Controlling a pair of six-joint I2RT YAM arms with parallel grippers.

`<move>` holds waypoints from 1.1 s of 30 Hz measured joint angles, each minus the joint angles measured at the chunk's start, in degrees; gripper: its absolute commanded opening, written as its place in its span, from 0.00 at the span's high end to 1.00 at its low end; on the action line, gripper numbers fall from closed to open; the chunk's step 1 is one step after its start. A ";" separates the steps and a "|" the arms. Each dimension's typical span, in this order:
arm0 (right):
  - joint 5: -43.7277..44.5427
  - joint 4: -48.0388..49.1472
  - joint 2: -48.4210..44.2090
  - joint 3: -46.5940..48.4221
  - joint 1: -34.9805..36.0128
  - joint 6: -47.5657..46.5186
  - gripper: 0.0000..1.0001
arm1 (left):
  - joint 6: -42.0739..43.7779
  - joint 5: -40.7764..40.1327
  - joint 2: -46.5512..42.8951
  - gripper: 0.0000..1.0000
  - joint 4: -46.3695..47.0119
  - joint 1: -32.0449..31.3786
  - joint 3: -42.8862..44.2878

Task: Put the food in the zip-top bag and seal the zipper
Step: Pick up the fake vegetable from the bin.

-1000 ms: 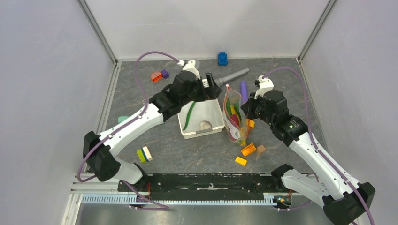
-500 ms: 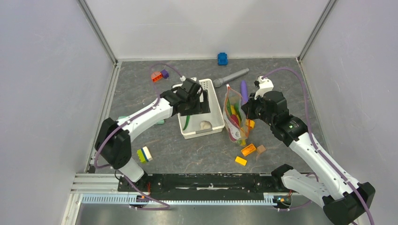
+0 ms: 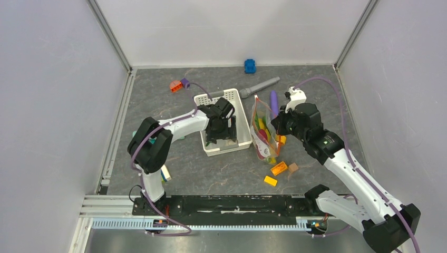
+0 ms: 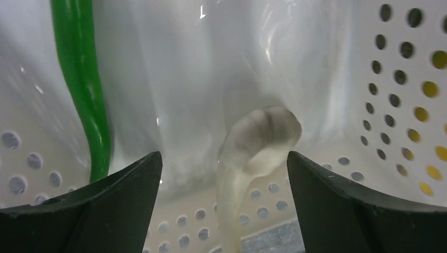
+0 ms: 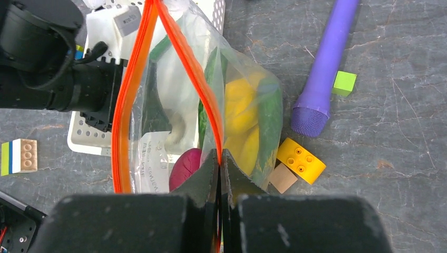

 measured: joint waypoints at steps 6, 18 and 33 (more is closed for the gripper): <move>0.17 0.00 0.24 -0.13 0.00 0.00 0.99 | -0.11 1.77 3.19 0.18 0.98 -0.02 0.46; 0.20 0.00 0.48 -0.13 0.00 0.00 0.99 | -0.55 4.28 4.92 0.73 2.47 -0.02 1.20; 0.20 0.00 0.59 -0.13 0.00 0.00 0.98 | 0.83 2.69 2.97 0.98 2.32 -0.02 1.62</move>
